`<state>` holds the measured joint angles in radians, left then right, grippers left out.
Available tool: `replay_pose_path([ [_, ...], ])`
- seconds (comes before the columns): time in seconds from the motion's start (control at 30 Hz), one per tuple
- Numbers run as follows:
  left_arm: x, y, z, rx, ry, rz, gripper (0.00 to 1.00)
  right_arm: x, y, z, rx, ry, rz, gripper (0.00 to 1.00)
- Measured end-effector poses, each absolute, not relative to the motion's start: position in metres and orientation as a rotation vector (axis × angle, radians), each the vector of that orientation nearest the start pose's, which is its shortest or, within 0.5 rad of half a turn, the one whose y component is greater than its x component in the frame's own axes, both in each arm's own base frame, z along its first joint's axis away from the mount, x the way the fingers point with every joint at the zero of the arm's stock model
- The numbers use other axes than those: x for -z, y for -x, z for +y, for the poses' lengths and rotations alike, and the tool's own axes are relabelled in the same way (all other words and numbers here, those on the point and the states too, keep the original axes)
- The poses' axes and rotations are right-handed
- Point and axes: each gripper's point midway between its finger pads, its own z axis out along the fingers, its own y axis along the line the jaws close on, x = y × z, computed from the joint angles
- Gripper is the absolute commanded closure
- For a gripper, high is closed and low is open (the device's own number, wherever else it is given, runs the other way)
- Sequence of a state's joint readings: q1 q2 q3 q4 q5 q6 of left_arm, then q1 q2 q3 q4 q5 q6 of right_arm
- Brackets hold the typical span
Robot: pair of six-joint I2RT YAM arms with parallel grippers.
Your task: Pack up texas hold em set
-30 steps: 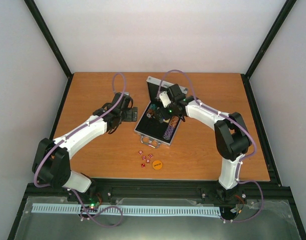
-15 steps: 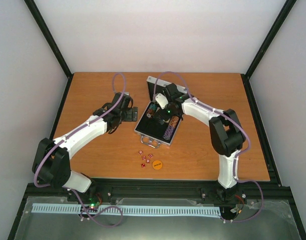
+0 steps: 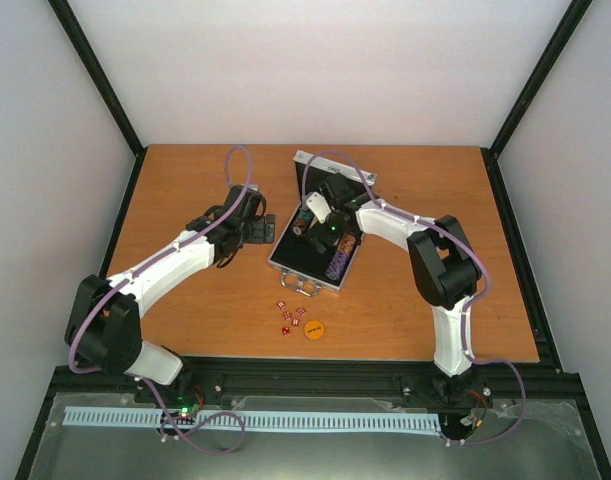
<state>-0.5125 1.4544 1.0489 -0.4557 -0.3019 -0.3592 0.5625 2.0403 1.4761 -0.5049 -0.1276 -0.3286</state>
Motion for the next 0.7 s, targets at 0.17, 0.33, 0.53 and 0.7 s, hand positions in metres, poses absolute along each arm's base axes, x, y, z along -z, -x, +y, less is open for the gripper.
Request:
replay_pose_path([
  [0.17,-0.153,-0.368,-0.148,0.043,-0.049,2.382,0.0,-0.052,-0.418,0.28,-0.155,1.152,2.339,0.0],
  [0.33,-0.15,-0.368,-0.149,0.039,-0.051,2.389,0.0,-0.051,-0.424,0.275,-0.109,1.131,2.33,0.0],
  [0.53,-0.15,-0.368,-0.148,0.038,-0.051,2.389,0.0,-0.047,-0.426,0.275,-0.114,1.137,2.335,0.0],
  [0.7,-0.15,-0.368,-0.149,0.039,-0.051,2.39,0.0,-0.049,-0.422,0.278,-0.184,1.16,2.331,0.0],
])
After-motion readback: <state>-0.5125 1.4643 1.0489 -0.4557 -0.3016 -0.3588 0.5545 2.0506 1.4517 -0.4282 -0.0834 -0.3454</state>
